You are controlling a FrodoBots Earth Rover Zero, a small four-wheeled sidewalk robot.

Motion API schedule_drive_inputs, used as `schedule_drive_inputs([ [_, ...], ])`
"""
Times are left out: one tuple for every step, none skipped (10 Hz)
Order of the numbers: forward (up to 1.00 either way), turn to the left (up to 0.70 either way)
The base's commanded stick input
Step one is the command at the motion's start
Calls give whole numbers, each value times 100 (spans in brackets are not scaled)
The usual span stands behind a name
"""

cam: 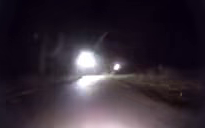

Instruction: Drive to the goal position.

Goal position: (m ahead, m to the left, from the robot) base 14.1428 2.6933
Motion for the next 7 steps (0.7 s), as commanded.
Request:
schedule_drive_inputs([
  [100,3],
  [100,4],
  [100,3],
  [100,3],
  [100,3],
  [100,3],
  [100,10],
])
